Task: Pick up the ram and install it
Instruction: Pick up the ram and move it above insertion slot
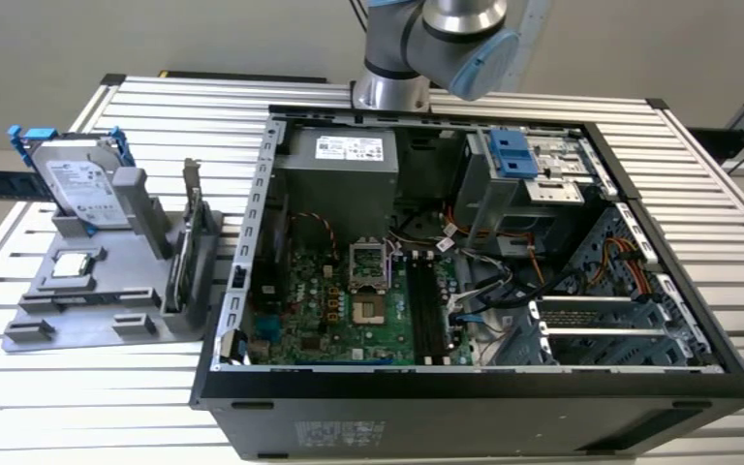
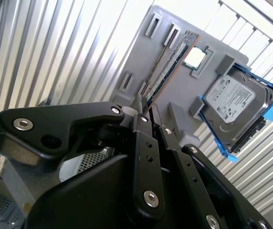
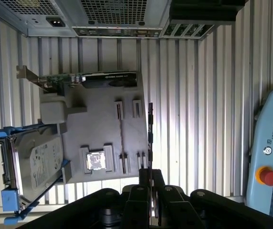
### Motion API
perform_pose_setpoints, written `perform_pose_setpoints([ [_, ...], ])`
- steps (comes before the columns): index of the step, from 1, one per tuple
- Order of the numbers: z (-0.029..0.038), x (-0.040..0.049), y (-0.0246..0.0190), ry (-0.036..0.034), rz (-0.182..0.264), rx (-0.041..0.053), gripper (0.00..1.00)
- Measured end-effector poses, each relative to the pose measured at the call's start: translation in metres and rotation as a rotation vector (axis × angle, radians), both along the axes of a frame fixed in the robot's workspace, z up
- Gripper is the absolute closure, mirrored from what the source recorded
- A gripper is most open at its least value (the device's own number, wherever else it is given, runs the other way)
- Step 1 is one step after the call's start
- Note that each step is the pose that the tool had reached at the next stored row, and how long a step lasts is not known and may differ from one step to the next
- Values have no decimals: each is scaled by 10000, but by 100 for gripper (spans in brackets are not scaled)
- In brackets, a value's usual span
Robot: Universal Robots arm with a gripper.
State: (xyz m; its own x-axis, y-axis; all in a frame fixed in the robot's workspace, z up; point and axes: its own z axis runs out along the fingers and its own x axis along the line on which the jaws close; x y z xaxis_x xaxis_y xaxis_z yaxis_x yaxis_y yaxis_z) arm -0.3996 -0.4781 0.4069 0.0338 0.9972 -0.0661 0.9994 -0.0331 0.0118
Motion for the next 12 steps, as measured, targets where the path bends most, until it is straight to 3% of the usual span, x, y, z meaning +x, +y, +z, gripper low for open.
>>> perform_pose_setpoints([
  [12,12,38,0,-3,0,2,100],
])
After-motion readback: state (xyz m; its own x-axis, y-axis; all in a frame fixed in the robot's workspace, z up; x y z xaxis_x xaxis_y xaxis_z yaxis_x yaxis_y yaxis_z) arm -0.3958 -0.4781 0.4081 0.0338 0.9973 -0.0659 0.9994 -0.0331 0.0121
